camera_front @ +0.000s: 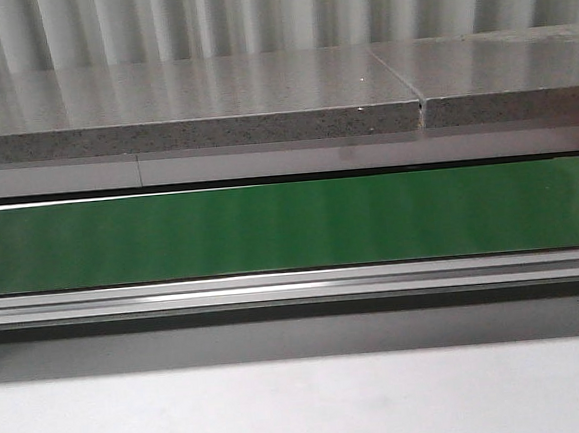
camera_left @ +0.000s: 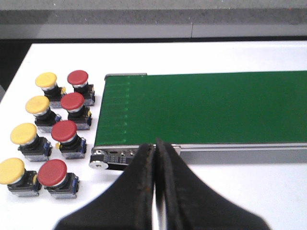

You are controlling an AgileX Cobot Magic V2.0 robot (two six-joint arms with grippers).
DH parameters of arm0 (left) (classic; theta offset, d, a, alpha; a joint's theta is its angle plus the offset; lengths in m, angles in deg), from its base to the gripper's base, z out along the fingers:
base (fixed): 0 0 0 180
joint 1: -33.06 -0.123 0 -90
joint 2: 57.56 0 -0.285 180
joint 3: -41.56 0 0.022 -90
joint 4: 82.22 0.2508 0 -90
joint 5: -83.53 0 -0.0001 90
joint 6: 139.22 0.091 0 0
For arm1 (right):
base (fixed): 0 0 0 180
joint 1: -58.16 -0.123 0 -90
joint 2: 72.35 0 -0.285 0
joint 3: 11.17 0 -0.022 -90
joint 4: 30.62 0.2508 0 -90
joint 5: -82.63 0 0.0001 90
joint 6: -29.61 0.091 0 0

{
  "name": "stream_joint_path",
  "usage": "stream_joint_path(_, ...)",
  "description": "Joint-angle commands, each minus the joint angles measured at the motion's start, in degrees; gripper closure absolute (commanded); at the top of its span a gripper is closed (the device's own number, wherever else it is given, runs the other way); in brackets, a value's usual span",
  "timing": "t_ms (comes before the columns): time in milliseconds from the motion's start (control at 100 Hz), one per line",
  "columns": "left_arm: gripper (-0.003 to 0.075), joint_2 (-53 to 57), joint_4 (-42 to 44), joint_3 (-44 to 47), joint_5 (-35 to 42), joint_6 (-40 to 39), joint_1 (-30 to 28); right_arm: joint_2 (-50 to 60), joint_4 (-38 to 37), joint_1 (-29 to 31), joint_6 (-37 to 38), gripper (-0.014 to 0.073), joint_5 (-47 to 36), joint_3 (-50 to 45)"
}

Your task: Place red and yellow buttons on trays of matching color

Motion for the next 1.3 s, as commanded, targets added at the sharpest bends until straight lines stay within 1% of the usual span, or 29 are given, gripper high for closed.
stream_joint_path(0,0.0740,-3.5,-2.2,-2.6,1.1,-0.4,-0.1,0.8,-0.7,0.0,-0.2,0.0662,-4.8,0.3)
stream_joint_path(160,0.0740,-7.7,-5.3,-2.6,1.0,-0.4,-0.1,0.8,-0.7,0.0,-0.2,0.0662,-4.8,0.3)
stream_joint_path(290,0.0740,-10.3,-5.1,-2.6,0.3,-0.4,-0.1,0.8,-0.7,0.0,-0.2,0.0662,-4.8,0.3)
stream_joint_path(390,0.0738,-11.8,-3.1,-2.6,0.2,0.1,-0.1,0.8,-0.7,0.0,-0.2,0.0662,-4.8,0.3)
stream_joint_path(450,0.0718,-12.7,-2.2,-2.4,0.0,0.1,-0.1,0.8,-0.7,0.0,-0.2,0.0662,-4.8,0.3)
stream_joint_path(480,0.0706,-13.0,-2.2,-2.3,-0.1,-0.5,-0.1,0.8,-0.7,0.0,-0.2,0.0662,-4.8,0.3)
stream_joint_path(520,0.0697,-13.4,-1.5,-2.2,-0.3,-3.4,-0.2,0.8,-0.7,0.0,-0.2,0.0662,-4.8,0.3)
stream_joint_path(600,0.0697,-14.5,0.2,-2.1,-0.5,-8.6,-0.3,0.8,-0.7,0.0,-0.2,0.0662,-4.8,0.3)
stream_joint_path(650,0.0698,-14.9,0.2,-2.1,-0.7,-10.2,-0.3,0.8,-0.7,0.0,-0.2,0.0662,-4.8,0.3)
stream_joint_path(1040,0.0690,-15.6,0.2,-2.1,-0.7,-10.2,-0.3,0.8,-0.7,0.0,-0.2,0.0662,-4.8,0.3)
stream_joint_path(1090,0.0653,-15.6,0.2,-2.1,-1.3,-10.1,-0.3,0.8,-0.7,0.0,-0.2,0.0662,-4.8,0.3)
stream_joint_path(1140,0.0578,-15.6,0.2,-2.1,-2.1,-9.4,-0.3,0.8,-0.7,0.0,-0.2,0.0662,-4.8,0.3)
stream_joint_path(1160,0.0533,-15.6,0.2,-2.1,-2.4,-9.0,-0.3,0.8,-0.7,0.0,-0.2,0.0662,-4.8,0.3)
stream_joint_path(1170,0.0499,-15.6,0.2,-2.1,-2.5,-8.9,-0.3,0.8,-0.7,0.0,-0.2,0.0662,-4.8,0.3)
stream_joint_path(1180,0.0481,-15.6,0.2,-2.1,-2.8,-8.8,-0.3,0.8,-0.7,0.0,-0.2,0.0662,-4.8,0.3)
stream_joint_path(1190,0.0442,-15.6,0.2,-2.1,-2.9,-8.7,-0.3,0.8,-0.7,0.0,-0.2,0.0662,-4.8,0.3)
stream_joint_path(1210,0.0400,-15.6,0.2,-2.1,-3.2,-8.7,-0.3,0.8,-0.7,0.0,-0.2,0.0662,-4.8,0.3)
stream_joint_path(1220,0.0355,-15.6,0.2,-2.1,-3.4,-8.7,-0.3,0.8,-0.7,0.0,-0.2,0.0662,-4.8,0.3)
stream_joint_path(1230,0.0332,-15.6,0.2,-2.1,-3.5,-8.7,-0.3,0.8,-0.7,0.0,-0.2,0.0662,-4.8,0.3)
stream_joint_path(1240,0.0285,-15.6,0.2,-2.1,-3.5,-8.7,-0.3,0.8,-0.7,0.0,-0.2,0.0662,-4.8,0.3)
stream_joint_path(1250,0.0261,-15.6,0.2,-2.1,-3.7,-8.7,-0.3,0.8,-0.7,0.0,-0.2,0.0662,-4.8,0.3)
stream_joint_path(1260,0.0214,-15.6,0.2,-2.1,-3.6,-8.7,-0.3,0.8,-0.7,0.0,-0.2,0.0662,-4.8,0.3)
stream_joint_path(1280,0.0169,-15.6,0.2,-2.1,-3.7,-9.1,-0.3,0.8,-0.7,0.0,-0.2,0.0662,-4.8,0.3)
stream_joint_path(1290,0.0127,-15.6,0.2,-2.1,-3.8,-9.3,-0.3,0.8,-0.7,0.0,-0.2,0.0662,-4.8,0.3)
